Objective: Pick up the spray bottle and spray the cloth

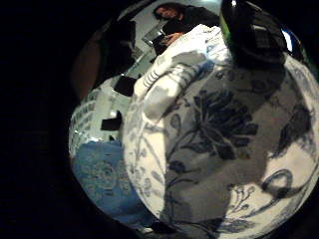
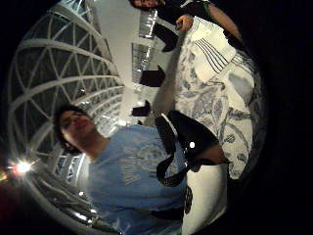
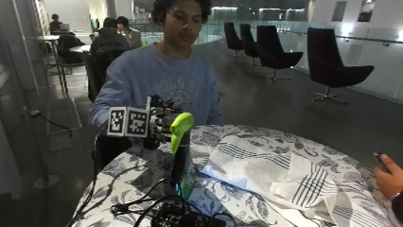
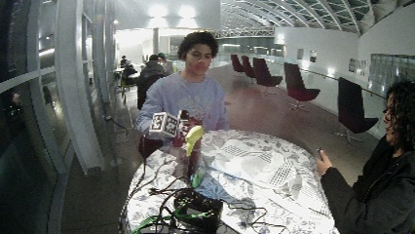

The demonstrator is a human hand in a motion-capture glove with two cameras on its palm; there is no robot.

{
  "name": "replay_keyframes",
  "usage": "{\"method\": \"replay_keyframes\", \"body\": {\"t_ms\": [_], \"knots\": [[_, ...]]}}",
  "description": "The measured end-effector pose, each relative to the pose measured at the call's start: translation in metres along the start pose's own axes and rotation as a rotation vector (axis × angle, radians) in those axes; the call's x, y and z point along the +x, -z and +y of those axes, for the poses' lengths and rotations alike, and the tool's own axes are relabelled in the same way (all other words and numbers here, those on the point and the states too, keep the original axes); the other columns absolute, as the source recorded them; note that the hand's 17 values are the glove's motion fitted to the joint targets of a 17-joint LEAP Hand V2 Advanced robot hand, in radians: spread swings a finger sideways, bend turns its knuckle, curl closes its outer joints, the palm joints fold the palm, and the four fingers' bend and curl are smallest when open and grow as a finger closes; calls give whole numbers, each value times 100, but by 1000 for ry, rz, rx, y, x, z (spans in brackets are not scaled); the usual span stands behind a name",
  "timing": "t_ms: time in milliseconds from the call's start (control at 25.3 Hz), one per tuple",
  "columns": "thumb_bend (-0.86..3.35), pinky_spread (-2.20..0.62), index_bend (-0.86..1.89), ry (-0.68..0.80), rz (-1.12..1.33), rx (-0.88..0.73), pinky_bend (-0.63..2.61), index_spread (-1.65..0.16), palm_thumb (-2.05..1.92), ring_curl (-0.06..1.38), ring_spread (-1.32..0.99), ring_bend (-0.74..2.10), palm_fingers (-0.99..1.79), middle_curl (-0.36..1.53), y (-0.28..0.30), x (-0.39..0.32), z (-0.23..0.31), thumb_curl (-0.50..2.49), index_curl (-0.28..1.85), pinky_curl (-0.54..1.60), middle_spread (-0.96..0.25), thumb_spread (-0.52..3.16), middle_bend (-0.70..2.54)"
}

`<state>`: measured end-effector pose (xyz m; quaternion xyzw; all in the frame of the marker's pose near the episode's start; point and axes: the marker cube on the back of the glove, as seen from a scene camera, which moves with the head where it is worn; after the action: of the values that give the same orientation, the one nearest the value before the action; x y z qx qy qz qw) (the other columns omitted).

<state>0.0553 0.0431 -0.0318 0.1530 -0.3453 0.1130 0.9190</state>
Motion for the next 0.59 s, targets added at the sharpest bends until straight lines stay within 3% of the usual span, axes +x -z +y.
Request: {"method": "replay_keyframes", "body": {"t_ms": [276, 592], "knots": [[11, 19, 6, -87, -302, 183, 32, -41, 54, 32, 0, 42, 60, 35, 30, 18, 9, 26, 18, 28, -4, 107, 35], [6, 20, 8, -128, -269, 269, 33, -42, 56, 33, 0, 43, 59, 36, 40, 32, -4, 27, 17, 30, -4, 107, 36]]}}
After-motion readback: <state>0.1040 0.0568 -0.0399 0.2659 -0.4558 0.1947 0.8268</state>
